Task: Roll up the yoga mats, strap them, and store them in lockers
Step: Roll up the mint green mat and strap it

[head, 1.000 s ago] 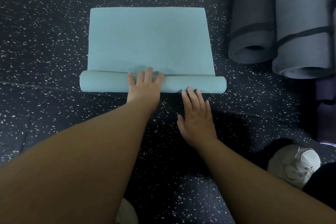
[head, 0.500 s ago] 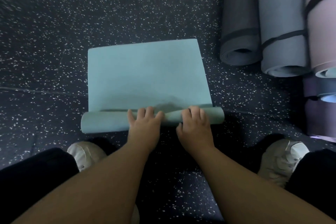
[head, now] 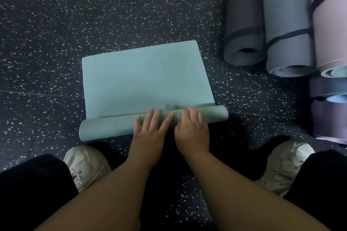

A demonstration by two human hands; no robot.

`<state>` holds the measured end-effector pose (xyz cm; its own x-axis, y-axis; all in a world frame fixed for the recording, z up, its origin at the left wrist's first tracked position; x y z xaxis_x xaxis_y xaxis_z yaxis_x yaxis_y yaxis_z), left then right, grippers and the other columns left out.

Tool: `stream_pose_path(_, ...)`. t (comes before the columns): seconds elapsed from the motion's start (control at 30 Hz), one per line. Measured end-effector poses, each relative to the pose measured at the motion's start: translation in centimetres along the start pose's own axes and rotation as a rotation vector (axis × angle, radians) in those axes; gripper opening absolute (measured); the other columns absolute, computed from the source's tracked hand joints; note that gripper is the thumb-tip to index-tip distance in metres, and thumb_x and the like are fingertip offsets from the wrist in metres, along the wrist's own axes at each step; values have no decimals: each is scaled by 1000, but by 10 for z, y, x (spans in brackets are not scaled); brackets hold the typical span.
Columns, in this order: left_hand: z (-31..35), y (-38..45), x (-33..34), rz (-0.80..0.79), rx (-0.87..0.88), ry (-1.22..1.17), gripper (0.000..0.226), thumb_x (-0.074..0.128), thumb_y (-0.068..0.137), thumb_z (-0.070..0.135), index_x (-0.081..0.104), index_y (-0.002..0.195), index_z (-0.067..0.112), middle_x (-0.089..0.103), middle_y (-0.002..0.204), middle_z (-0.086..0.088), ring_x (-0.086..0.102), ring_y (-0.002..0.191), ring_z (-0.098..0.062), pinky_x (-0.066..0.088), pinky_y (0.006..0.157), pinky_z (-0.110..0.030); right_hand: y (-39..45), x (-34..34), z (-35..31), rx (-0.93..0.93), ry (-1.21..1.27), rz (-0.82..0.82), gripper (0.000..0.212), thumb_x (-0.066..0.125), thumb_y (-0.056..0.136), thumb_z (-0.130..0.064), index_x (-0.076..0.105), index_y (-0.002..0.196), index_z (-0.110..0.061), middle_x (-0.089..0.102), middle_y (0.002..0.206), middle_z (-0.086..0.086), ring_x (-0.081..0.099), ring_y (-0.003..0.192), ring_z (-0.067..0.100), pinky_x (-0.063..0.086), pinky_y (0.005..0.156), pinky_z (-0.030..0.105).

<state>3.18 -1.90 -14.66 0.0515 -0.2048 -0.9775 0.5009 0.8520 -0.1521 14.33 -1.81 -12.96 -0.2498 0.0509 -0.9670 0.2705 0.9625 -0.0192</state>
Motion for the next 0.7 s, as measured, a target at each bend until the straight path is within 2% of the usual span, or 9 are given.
stream_pose_path(0.1, 0, 6, -2, 19, 8, -4, 79, 68, 72, 15, 36, 143, 25, 48, 140, -14, 42, 133, -32, 22, 105, -50, 27, 0, -4, -63, 67, -26, 20, 48, 75, -16, 64, 84, -9, 63, 86, 10, 60, 76, 30, 41, 73, 34)
stream_pose_path(0.2, -2, 11, -1, 7, -11, 21, 93, 77, 64, 11, 34, 145, 24, 45, 144, -11, 34, 137, -30, 17, 107, -52, 43, 6, -3, -62, 142, -154, 28, 56, 86, -9, 60, 113, -3, 58, 115, 15, 53, 105, 34, 38, 92, 38)
stream_pose_path(0.23, -4, 13, 2, -2, -31, 35, 95, 77, 62, 11, 34, 146, 24, 44, 146, -10, 32, 137, -30, 16, 107, -54, 45, 4, -3, -63, 162, -151, 31, 55, 87, -11, 58, 117, -3, 56, 120, 15, 51, 110, 34, 35, 95, 36)
stream_pose_path(0.3, -5, 20, 4, -56, -78, 41, 95, 75, 64, 11, 30, 148, 25, 40, 149, -9, 29, 140, -30, 17, 109, -58, 44, -7, -5, -87, 183, -51, 34, 50, 83, -15, 60, 112, -1, 59, 115, 17, 54, 106, 35, 33, 94, 33)
stream_pose_path(0.33, -7, 25, 4, -91, -103, 50, 93, 71, 71, 13, 23, 150, 27, 32, 154, -8, 23, 144, -30, 16, 111, -60, 41, -11, -6, -105, 187, 3, 37, 46, 80, -18, 62, 108, 1, 60, 111, 19, 57, 103, 36, 33, 94, 33)
stream_pose_path(0.43, -16, 49, 4, -208, -148, 12, 78, 43, 96, 25, -11, 151, 34, -9, 161, 1, -15, 147, -25, -5, 112, -60, 24, -6, -5, -127, 168, 29, 47, 39, 74, -21, 60, 109, 2, 59, 116, 22, 56, 109, 38, 34, 101, 35)
stream_pose_path(0.5, -24, 64, 1, -261, -157, -1, 75, 40, 98, 29, -13, 150, 35, -14, 160, 3, -21, 145, -25, -8, 111, -60, 11, 5, -3, -137, 105, -13, 52, 39, 74, -21, 52, 120, 0, 54, 129, 19, 47, 122, 34, 36, 107, 39)
stream_pose_path(0.6, -33, 79, -2, -316, -153, 11, 78, 44, 97, 35, -13, 150, 35, -17, 160, 1, -23, 144, -27, -10, 111, -61, 2, 18, 4, -129, 34, -110, 65, 53, 76, -18, 38, 137, -6, 40, 146, 12, 34, 137, 31, 31, 110, 48)
stream_pose_path(0.7, -31, 83, -8, -299, -141, 43, 78, 43, 97, 37, -13, 151, 30, -19, 159, 0, -23, 144, -27, -10, 111, -60, 6, 23, 9, -97, 8, -180, 78, 69, 73, -16, 36, 143, -5, 34, 152, 10, 30, 141, 30, 28, 109, 52)
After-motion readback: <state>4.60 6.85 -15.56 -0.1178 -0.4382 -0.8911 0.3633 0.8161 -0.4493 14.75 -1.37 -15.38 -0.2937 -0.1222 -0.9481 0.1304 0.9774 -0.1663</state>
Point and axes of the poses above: each hand's wrist, its own y-axis towards the middle knuckle, its own x-axis out of the palm, z = x × y, the point moved 9 cm from there along y, towards the middle knuckle
